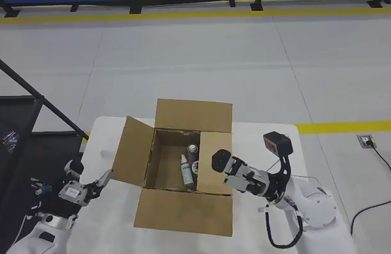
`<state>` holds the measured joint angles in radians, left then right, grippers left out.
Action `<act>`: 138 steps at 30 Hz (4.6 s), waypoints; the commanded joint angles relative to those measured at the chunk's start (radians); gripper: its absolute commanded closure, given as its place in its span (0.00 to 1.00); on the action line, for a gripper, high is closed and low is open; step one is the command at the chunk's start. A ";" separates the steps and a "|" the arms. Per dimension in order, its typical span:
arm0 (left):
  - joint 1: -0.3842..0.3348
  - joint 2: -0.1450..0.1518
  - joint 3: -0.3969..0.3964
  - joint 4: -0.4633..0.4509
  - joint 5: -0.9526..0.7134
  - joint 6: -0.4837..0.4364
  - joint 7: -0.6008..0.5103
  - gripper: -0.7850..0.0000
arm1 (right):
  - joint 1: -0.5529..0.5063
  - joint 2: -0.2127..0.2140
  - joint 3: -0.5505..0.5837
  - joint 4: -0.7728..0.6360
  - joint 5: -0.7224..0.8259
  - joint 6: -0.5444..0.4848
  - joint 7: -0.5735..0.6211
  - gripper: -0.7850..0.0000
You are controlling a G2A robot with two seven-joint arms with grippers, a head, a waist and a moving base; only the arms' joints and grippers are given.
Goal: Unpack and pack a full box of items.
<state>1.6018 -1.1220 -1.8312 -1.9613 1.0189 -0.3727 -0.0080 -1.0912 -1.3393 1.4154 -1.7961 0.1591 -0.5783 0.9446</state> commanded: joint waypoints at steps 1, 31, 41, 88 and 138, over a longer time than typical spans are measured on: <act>-0.002 0.000 0.009 -0.057 -0.012 -0.009 -0.029 0.00 | -0.019 0.006 0.033 -0.002 -0.004 -0.016 -0.009 0.00; -0.821 -0.078 0.776 0.643 -0.668 -0.078 -0.795 0.00 | -0.358 0.085 0.434 0.141 0.170 -0.174 -0.089 0.00; -0.902 -0.113 0.871 0.761 -0.778 -0.123 -0.807 0.00 | -0.366 0.099 0.436 0.147 0.164 -0.165 -0.107 0.00; -1.076 -0.311 1.234 0.849 -0.651 -0.033 -0.430 0.00 | -0.673 0.113 0.588 0.065 0.150 -0.434 -0.427 0.00; -0.122 -0.065 -0.321 0.039 -0.875 -0.275 -0.663 0.00 | 0.274 0.098 -0.317 0.025 -0.816 0.386 -0.013 0.00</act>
<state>1.4753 -1.1874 -2.1488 -1.9296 0.1423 -0.6422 -0.6720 -0.8175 -1.2416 1.0970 -1.7690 -0.6614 -0.1915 0.9350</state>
